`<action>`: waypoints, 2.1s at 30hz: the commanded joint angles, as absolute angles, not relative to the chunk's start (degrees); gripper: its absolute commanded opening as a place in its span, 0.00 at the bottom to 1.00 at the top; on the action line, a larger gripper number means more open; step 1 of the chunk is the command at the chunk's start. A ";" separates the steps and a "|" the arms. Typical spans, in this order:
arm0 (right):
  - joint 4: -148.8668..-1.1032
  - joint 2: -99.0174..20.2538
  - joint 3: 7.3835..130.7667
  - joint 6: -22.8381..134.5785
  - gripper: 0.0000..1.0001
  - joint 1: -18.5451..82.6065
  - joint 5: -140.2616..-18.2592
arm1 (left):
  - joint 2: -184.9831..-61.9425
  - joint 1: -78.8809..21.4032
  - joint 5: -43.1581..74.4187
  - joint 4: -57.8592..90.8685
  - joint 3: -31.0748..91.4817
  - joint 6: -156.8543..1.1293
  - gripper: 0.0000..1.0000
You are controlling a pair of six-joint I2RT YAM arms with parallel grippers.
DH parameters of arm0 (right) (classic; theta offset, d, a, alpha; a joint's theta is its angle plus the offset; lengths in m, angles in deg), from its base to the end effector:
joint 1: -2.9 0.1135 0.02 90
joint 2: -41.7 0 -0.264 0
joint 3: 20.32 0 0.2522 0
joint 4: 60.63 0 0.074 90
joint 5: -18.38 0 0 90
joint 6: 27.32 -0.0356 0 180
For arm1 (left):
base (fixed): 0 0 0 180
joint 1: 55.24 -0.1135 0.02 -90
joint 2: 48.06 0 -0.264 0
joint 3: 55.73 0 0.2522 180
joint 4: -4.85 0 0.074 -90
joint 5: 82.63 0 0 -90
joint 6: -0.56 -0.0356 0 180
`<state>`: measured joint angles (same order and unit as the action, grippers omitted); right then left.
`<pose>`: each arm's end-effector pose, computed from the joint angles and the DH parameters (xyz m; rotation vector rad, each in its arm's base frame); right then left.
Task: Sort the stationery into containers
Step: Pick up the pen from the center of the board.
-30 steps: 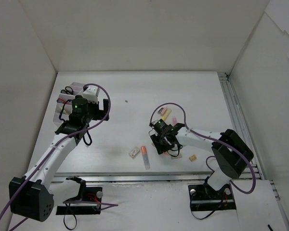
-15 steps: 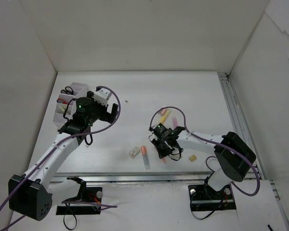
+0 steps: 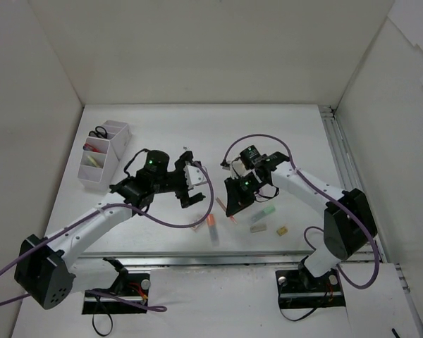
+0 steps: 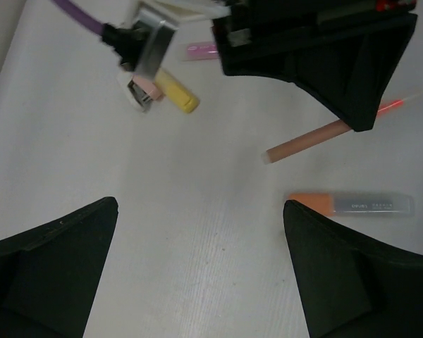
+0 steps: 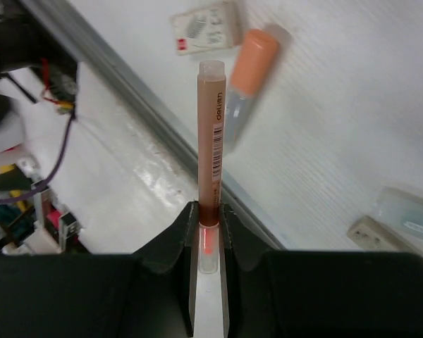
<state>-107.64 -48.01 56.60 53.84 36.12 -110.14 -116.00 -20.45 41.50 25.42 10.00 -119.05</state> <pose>0.2521 0.1916 0.2336 -0.8100 2.5572 1.1296 0.2089 -0.1695 0.3084 1.3481 1.4092 -0.6434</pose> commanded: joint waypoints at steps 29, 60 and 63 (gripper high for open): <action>-112.53 -54.89 64.82 50.64 0.00 25.84 -135.25 | -124.97 -10.50 32.95 23.45 17.90 -129.61 0.88; -110.43 -56.38 72.72 48.45 0.00 25.84 -130.59 | -131.02 -8.83 40.24 27.04 23.16 -125.21 0.89; -110.34 -56.21 73.16 48.01 0.00 26.28 -131.38 | -131.99 -8.22 39.63 26.43 23.51 -124.86 0.69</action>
<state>-110.68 -57.52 70.48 48.99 25.58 -128.50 -132.61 -8.93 39.03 27.52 20.58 -124.88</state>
